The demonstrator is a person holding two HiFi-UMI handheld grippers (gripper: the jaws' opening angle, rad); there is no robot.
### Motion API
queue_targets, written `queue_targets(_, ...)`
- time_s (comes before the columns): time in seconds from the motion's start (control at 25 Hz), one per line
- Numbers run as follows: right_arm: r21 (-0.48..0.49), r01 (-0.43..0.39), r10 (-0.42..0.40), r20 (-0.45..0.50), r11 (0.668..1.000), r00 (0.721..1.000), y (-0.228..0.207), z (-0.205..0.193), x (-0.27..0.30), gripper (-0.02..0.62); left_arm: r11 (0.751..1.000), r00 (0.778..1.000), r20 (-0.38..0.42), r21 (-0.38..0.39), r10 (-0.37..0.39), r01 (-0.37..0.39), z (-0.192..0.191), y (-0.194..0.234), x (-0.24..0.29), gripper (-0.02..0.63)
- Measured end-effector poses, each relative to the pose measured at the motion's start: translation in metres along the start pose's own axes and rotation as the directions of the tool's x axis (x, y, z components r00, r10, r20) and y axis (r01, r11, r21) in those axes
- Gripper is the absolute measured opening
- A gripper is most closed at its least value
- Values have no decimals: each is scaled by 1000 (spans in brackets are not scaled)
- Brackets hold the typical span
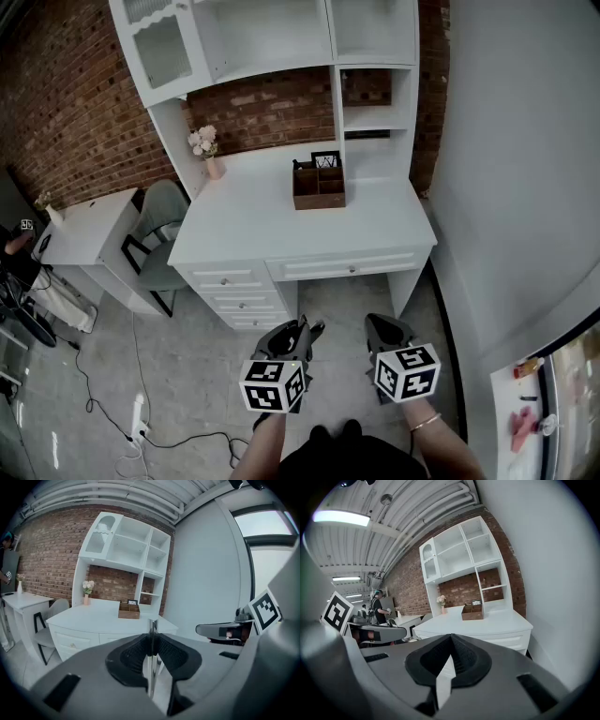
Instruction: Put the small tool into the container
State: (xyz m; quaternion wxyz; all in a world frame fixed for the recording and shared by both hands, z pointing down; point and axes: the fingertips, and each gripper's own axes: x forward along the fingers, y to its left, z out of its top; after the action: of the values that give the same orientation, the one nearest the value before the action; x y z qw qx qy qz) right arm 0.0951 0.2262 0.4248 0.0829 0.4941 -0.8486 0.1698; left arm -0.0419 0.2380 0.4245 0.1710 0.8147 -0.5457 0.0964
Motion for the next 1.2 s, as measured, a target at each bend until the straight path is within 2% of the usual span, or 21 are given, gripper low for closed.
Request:
queue_targets(0.76,4,-45,45,28,999,999,-32,15,12,5,998,998,35,-7,55,-55,17,3,23,80)
queue_targets(1.0,20,-39,39,20,999,999,-47,17,46,5,998,998,32,-5,56,-56,26,26,58,80)
queue_targets(1.2,22,-23,23,7,999,1000,-65,29,97,5,999,999,31,-20,39,-38,45,56,107,80)
